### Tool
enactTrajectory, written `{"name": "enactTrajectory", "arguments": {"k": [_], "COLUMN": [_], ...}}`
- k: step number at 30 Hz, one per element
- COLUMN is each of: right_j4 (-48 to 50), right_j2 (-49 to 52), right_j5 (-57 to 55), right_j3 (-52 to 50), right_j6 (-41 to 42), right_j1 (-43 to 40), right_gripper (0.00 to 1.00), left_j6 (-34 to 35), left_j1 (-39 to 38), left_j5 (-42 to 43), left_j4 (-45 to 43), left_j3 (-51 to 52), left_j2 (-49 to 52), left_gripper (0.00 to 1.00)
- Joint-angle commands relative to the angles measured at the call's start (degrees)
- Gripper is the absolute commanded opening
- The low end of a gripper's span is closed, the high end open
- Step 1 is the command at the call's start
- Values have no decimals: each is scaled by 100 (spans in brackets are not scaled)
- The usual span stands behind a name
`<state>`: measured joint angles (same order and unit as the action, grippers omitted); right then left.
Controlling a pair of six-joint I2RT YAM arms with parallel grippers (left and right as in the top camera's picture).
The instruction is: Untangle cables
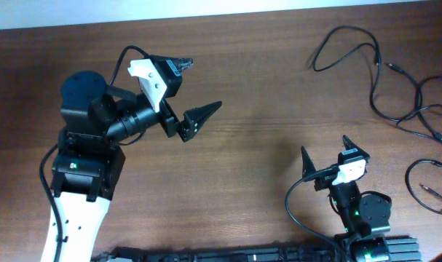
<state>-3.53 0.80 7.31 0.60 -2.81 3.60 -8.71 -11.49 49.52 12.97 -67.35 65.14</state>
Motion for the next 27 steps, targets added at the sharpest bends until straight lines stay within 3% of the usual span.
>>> {"name": "enactTrajectory", "arguments": {"k": [1,5,7,8,10,12,14,19,22,24,27], "right_j4": [-37,-37,-37,-37,-37,-37,-37,-37,-37,-37,-37], "right_j2": [-59,-59,-59,-59,-59,-61,-59,-61,-61,-59,-61], "right_j5": [-31,-31,-31,-31,-31,-31,-31,-31,-31,-31,-31], "right_j3": [-28,-28,-28,-28,-28,-28,-28,-28,-28,-28,-28], "right_j6": [13,13,13,13,13,13,13,13,13,13,13], "right_j1": [20,20,20,20,20,20,20,20,20,20,20], "right_gripper": [99,99,99,99,99,99,99,99,99,99,99], "left_j6": [4,7,7,11,201,1211,1217,1373,1659,1703,1346], "left_j1": [15,13,15,15,15,20,31,31,164,282,282], "left_j5": [-380,-2422,-3023,-3165,-3342,-4050,-4354,-5495,-5733,-5788,-5748], "left_j4": [184,1681,1864,1508,-140,-2017,-2653,-2634,-1410,-898,-874], "left_j3": [-55,2,380,933,2446,4315,5368,6516,6684,6688,6688], "left_j2": [-28,-81,-282,-553,-1292,-2465,-3571,-5381,-6426,-6492,-6492], "left_gripper": [99,99,99,99,99,99,99,99,99,99,99]}}
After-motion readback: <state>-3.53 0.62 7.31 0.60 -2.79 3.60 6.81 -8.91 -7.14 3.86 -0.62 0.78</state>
